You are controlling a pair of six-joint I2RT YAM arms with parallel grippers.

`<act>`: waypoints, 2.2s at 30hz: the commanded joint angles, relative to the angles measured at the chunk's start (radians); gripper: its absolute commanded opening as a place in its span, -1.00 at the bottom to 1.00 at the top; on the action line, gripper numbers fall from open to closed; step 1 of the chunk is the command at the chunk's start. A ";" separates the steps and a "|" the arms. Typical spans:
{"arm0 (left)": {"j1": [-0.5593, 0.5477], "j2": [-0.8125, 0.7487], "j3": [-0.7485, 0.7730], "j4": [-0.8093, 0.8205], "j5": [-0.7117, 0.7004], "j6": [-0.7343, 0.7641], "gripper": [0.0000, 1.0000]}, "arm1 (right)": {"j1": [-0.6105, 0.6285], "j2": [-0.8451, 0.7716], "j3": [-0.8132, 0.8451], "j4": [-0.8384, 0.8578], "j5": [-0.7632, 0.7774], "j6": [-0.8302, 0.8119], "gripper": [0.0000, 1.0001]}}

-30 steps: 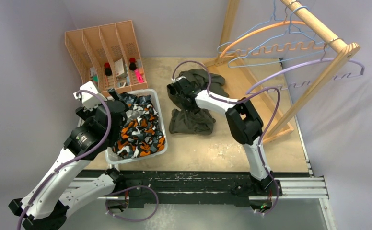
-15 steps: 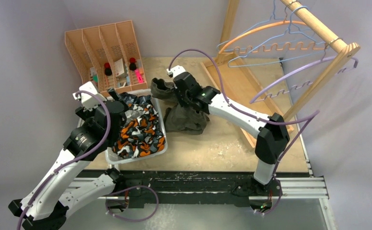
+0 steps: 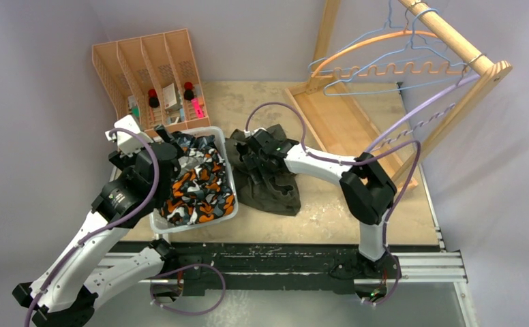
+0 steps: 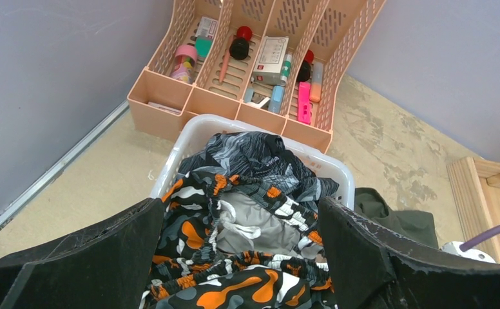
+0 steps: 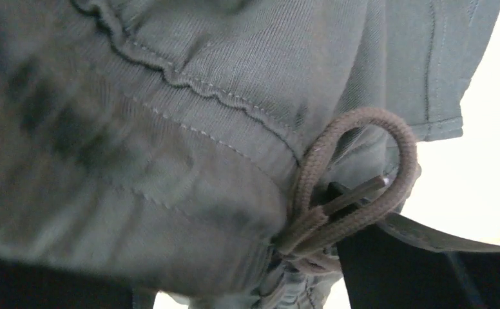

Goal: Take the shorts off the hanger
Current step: Move the shorts to the center of the board, then pick up the shorts at the center of the board, then place the shorts in the basket.

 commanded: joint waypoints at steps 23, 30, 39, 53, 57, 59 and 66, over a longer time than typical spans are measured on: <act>0.004 0.040 -0.003 0.007 0.054 0.028 0.83 | -0.045 -0.167 0.017 0.092 0.114 0.086 -0.87; 0.093 0.093 0.012 0.032 0.082 0.041 1.00 | -0.039 -0.382 0.138 0.144 -0.043 -0.001 -0.92; 0.520 0.229 0.147 0.038 0.364 0.122 1.00 | -0.027 -0.426 0.429 0.123 -0.276 -0.023 -0.91; 0.556 0.039 0.231 -0.121 0.016 -0.032 1.00 | 0.051 -0.154 0.587 0.246 -0.645 0.090 -0.83; 0.556 -0.015 0.233 -0.140 -0.022 -0.030 1.00 | 0.064 -0.026 0.554 0.287 -0.659 0.158 -0.82; 0.556 -0.027 0.232 -0.132 -0.011 -0.021 1.00 | 0.072 0.042 0.546 0.297 -0.672 0.158 -0.76; 0.556 -0.028 0.175 -0.069 0.137 0.016 0.96 | 0.109 0.359 0.657 0.075 -0.611 0.084 -0.72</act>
